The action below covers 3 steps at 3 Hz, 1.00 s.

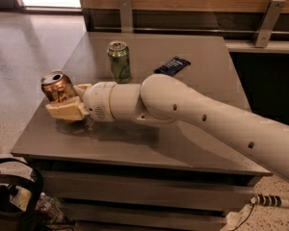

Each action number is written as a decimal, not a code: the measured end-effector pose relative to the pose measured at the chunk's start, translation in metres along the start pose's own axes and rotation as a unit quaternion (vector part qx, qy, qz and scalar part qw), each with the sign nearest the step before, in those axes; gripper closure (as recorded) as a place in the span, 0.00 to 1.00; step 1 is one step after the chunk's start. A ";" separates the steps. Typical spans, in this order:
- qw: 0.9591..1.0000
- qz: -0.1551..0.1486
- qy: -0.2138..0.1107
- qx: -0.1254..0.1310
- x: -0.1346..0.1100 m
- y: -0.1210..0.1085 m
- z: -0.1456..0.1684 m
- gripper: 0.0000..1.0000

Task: Place orange can upright

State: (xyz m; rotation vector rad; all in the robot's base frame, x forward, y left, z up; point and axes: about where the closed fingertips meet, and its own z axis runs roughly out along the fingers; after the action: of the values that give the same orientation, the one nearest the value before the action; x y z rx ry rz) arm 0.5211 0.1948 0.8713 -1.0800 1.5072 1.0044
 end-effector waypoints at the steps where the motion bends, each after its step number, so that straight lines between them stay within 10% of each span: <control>1: 1.000 0.010 0.008 0.009 0.009 -0.001 -0.002 1.00; 3: 0.999 0.034 0.021 0.033 0.029 -0.008 -0.016 1.00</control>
Offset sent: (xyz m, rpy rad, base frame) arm -0.0002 -0.0289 -0.0279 -0.0408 0.0662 -0.0980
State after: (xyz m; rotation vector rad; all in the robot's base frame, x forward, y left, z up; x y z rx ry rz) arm 0.5210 0.1729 0.8453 -1.0149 1.6095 0.9779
